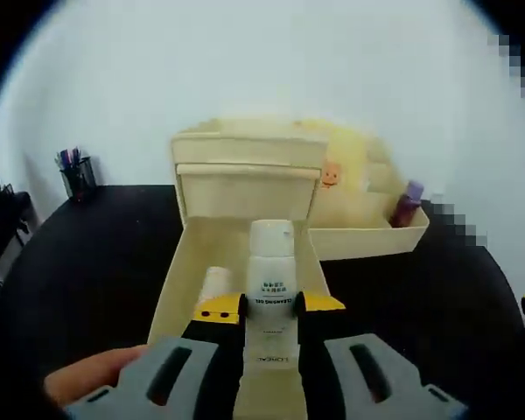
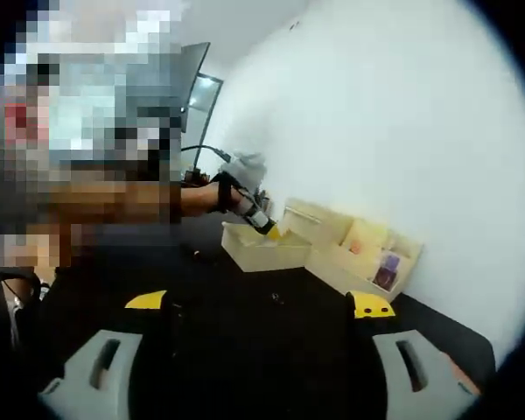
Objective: Open the drawer, pick up the cosmetic bottles from the table one by one, place them into the drawer, release the gripper, close the drawer, and move the gripper away
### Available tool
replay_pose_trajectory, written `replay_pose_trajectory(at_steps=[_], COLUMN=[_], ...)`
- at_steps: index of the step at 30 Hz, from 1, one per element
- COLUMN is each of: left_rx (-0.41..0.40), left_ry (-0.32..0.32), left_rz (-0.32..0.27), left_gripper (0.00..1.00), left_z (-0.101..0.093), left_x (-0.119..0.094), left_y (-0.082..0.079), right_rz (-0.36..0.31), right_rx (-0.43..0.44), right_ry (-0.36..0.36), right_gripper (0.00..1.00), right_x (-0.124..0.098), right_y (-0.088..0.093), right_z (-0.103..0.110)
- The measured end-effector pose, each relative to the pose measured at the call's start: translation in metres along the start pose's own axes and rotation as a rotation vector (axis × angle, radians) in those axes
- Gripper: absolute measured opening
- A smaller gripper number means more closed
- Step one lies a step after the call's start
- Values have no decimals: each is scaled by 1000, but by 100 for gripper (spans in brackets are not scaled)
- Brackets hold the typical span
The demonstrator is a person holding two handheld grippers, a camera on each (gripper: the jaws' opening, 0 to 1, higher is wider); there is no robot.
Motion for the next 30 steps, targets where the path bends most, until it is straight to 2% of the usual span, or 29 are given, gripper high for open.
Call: replay_pose_trajectory(at_steps=[11,24,30], left_rx=[6,9,24], left_ry=[-22,-43,-56], left_rz=[84,131,137], left_gripper=[18,18,18], left_z=[6,10,9], left_x=[14,28,28], left_y=[12,23,22], right_rz=[-1,-2,-5], right_rx=[-5,-10,-11], right_ry=[-2,-2,-2], right_gripper=[74,74,73], right_x=[-1,-1,-2], right_y=[0,0,-1], right_z=[3,5,3])
Point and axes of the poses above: the point that each gripper's makers call its tool centre point, and the gripper's own axes: x roughly forward along the fingers, z roughly to its left, y roughly out of its underside, the point moved 6 cm from there along -x, roughly backward along the fingers, and after that the axes turned 15 degrees about y, right-handed, at the moved point
